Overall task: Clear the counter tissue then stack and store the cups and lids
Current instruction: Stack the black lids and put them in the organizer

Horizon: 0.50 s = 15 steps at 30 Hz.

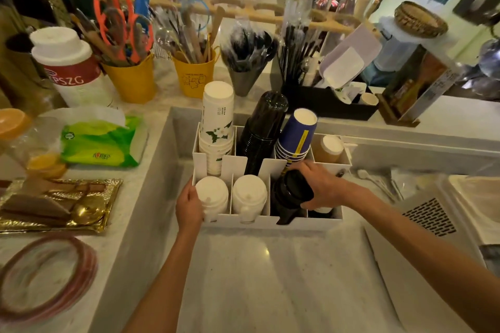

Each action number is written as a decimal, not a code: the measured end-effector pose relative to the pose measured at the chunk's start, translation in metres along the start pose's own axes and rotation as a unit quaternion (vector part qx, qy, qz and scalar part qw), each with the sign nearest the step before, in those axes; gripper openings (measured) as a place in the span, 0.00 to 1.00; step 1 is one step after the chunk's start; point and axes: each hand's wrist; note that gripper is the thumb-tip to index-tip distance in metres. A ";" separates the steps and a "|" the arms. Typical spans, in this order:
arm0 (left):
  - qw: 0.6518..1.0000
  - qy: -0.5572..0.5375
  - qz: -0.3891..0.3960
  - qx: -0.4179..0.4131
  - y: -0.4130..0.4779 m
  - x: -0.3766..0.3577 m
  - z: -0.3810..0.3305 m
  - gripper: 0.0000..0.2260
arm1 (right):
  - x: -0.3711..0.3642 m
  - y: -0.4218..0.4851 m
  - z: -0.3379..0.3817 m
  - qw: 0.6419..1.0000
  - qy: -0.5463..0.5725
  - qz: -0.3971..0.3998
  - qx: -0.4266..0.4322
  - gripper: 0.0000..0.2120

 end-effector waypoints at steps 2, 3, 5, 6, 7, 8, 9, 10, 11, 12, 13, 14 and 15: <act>0.999 -0.034 0.018 -0.013 -0.002 0.003 0.005 0.18 | -0.004 0.004 0.000 1.000 -0.011 0.006 0.027 0.44; 0.998 -0.048 0.027 -0.020 -0.003 0.003 0.007 0.18 | -0.007 0.006 0.000 0.999 -0.013 0.004 0.036 0.44; 0.997 -0.055 0.039 -0.027 -0.005 0.004 0.010 0.19 | -0.011 0.010 0.000 0.999 -0.019 0.000 0.042 0.43; 0.997 -0.050 0.043 -0.028 -0.004 0.004 0.011 0.19 | -0.013 0.012 0.000 0.999 -0.025 0.002 0.043 0.43; 0.998 -0.041 0.049 -0.028 -0.002 0.003 0.013 0.19 | -0.014 0.014 0.000 0.999 -0.029 0.004 0.043 0.43; 0.998 -0.032 0.054 -0.028 -0.001 0.003 0.015 0.19 | -0.016 0.016 -0.001 0.999 -0.030 0.007 0.043 0.43; 0.998 -0.026 0.057 -0.029 0.000 0.004 0.017 0.19 | -0.018 0.017 -0.002 0.999 -0.029 0.010 0.043 0.42; 0.998 -0.024 0.058 -0.031 0.001 0.004 0.018 0.19 | -0.019 0.018 -0.003 0.999 -0.029 0.013 0.042 0.42; 0.997 -0.025 0.057 -0.034 0.002 0.004 0.020 0.19 | -0.021 0.019 -0.003 0.999 -0.031 0.016 0.041 0.42; 0.997 -0.028 0.057 -0.038 0.002 0.004 0.021 0.19 | -0.022 0.020 -0.003 0.998 -0.033 0.018 0.041 0.42; 0.997 -0.032 0.057 -0.040 0.002 0.004 0.022 0.19 | -0.022 0.021 -0.003 0.998 -0.036 0.019 0.042 0.42; 0.997 -0.035 0.058 -0.042 0.003 0.004 0.023 0.19 | -0.023 0.023 -0.002 0.998 -0.039 0.021 0.044 0.42; 0.997 -0.035 0.058 -0.044 0.003 0.004 0.024 0.19 | -0.023 0.024 -0.002 0.998 -0.042 0.023 0.047 0.42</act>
Point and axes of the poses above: each hand's wrist, its own y-axis towards the middle knuckle, its own x-axis out of the back of the hand, z = x × y, and after that the axes turned 2 degrees about -x, right-handed
